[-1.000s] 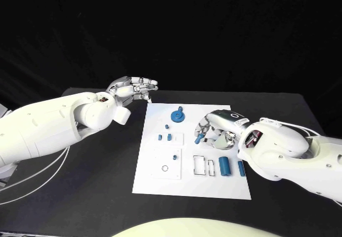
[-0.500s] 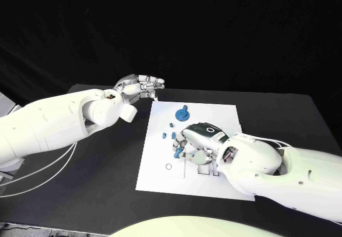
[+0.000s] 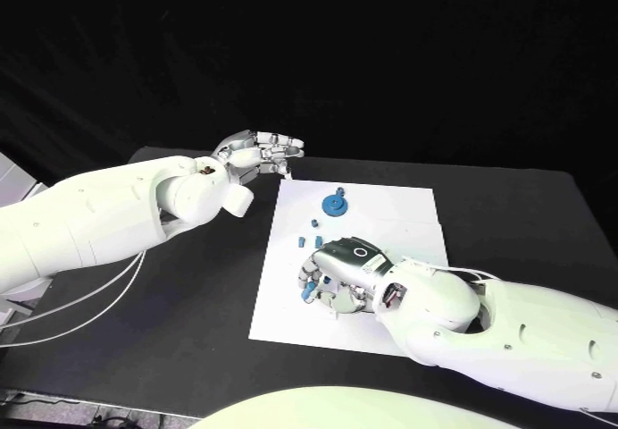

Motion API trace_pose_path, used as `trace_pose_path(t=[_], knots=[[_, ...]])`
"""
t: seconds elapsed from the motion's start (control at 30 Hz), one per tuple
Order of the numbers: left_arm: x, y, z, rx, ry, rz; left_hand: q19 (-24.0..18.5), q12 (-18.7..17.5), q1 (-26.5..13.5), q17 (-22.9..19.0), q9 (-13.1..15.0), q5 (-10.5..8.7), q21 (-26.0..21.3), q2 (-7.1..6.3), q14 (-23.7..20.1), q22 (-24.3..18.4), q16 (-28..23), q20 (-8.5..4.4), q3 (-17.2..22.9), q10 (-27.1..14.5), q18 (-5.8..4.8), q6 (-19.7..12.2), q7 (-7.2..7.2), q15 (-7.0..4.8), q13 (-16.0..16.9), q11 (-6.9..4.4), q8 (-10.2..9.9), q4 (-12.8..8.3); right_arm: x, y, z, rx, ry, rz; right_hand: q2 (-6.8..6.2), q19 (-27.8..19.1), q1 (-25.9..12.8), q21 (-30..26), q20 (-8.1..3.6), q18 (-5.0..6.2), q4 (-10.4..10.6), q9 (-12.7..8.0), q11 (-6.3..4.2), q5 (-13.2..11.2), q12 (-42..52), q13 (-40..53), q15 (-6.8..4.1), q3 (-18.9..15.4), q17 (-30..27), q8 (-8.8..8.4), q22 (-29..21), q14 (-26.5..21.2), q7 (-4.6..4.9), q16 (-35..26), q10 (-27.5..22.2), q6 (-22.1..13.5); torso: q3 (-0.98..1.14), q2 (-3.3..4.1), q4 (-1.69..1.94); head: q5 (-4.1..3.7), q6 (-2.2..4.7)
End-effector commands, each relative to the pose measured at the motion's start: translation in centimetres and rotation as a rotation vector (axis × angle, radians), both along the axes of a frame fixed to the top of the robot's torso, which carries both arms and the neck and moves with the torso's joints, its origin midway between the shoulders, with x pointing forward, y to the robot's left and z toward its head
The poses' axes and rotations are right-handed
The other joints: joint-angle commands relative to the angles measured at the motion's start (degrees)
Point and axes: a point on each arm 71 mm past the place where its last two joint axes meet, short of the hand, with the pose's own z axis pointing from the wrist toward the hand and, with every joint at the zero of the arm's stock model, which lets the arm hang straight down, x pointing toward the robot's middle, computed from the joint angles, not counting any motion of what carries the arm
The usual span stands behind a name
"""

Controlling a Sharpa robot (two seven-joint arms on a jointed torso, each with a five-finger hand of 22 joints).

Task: Assemble the parts on the task board

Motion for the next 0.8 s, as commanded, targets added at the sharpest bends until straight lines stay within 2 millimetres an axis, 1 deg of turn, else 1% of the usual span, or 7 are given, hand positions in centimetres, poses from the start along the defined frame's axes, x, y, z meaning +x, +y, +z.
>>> trace_pose_path(t=[0.03,0.17,0.3,0.8], knots=[[-0.06,-0.25,0.13,-0.008,-0.004,-0.020,0.1,0.4,-0.5,-0.1,-0.1,0.07,-0.2,0.10,-0.1,-0.1,-0.3,0.30,-0.2,-0.4,0.82,-0.3,1.03,0.46,-0.1,-0.15,-0.1,0.1,-0.15,0.25,-0.20,-0.016,-0.029,0.022,0.71,2.5,0.0,-0.1,-0.30,0.26,-0.2,4.0,-2.88,0.4,-0.2,0.0,-0.38,0.3,0.0,0.18,0.1,3.1,0.39,0.2,3.3,0.0,0.07,0.03,-0.05,0.30,-0.28],[-0.06,-0.27,0.12,-0.008,-0.004,-0.022,0.1,0.4,-0.5,-0.1,-0.1,0.07,-0.2,0.10,-0.1,-0.1,-0.3,0.30,-0.2,-0.4,0.82,-0.3,1.03,0.46,-0.1,-0.15,-0.1,0.1,-0.19,0.45,-0.48,-0.024,-0.028,0.023,0.71,2.5,0.0,-0.1,-0.30,0.26,-0.2,4.0,-2.88,0.4,-0.2,0.0,-0.38,0.3,0.0,0.18,0.1,3.1,0.39,0.2,3.3,0.0,0.05,0.02,-0.12,0.39,-0.38],[-0.07,-0.29,0.12,-0.008,-0.003,-0.023,0.1,0.4,-0.5,-0.1,-0.1,0.07,-0.2,0.10,-0.1,-0.1,-0.3,0.30,-0.2,-0.4,0.82,-0.3,1.03,0.46,-0.1,-0.15,-0.1,0.1,-0.10,0.46,-0.70,-0.035,-0.036,0.017,0.69,2.5,-0.1,0.0,-0.29,0.24,-0.3,4.1,-2.87,0.4,-0.2,0.0,-0.38,0.4,0.1,0.20,0.1,3.1,0.39,0.2,3.4,0.0,0.08,0.05,-0.08,0.46,-0.54],[-0.05,-0.14,0.08,-0.006,0.000,-0.022,0.2,0.4,-0.4,-0.1,-0.1,0.08,-0.3,0.13,-0.1,-0.1,-0.2,0.31,-0.2,-0.4,0.83,-0.4,1.03,0.47,-0.1,-0.15,0.0,0.1,0.12,0.14,-1.12,-0.074,-0.043,0.014,0.67,2.5,-0.2,0.2,-0.29,0.21,-0.4,4.1,-2.86,0.4,-0.2,0.1,-0.37,0.5,0.1,0.24,0.2,3.1,0.40,0.3,3.4,-0.1,0.04,-0.04,-0.05,0.54,-0.77]])
